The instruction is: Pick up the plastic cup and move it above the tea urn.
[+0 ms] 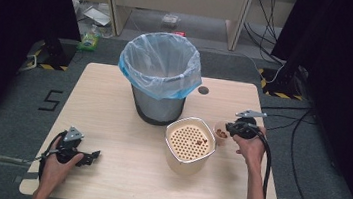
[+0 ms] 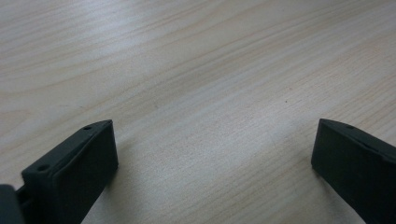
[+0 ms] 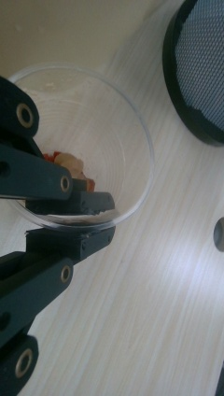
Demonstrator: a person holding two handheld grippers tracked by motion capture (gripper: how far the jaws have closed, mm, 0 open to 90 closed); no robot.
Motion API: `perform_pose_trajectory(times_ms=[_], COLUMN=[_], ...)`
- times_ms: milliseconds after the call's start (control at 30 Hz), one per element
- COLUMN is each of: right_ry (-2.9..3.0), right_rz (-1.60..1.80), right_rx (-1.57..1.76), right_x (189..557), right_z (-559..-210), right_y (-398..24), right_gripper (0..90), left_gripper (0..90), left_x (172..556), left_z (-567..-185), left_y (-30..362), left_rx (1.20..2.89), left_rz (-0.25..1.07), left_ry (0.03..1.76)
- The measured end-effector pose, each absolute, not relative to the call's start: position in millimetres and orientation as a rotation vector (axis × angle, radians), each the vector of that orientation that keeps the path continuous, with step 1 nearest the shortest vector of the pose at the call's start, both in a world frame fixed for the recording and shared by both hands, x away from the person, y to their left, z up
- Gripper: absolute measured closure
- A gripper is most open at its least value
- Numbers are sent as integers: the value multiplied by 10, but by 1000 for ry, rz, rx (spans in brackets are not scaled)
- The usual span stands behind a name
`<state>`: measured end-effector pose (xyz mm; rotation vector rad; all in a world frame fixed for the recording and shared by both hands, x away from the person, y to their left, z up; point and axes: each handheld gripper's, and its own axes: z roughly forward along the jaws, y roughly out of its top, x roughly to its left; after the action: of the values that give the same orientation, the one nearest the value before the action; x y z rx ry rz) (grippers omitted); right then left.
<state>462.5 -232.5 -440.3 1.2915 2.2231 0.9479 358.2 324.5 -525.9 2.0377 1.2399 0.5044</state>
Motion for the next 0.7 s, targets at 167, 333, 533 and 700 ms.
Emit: perform_pose_trajectory(times_ms=[167,333,533,700], right_ry=[2208,2141,2060,1990], right_rz=[912,902,881,895], right_rx=[1203,1133,1000,905], right_x=[4570,4512,4415,4333], right_z=[-4293,-4156,-3943,-3785], right_y=[-2272,-2262,-2193,-2099], right_gripper=[869,869,868,868], left_gripper=[0,0,0,0], left_x=[3582,3582,3582,3582], left_z=[-5259,-5259,-5259,-5259], left_y=[3246,3246,3246,3246], left_rx=[2038,2038,2039,2039], left_rz=[504,504,504,504], left_ry=[1240,1240,1239,1239])
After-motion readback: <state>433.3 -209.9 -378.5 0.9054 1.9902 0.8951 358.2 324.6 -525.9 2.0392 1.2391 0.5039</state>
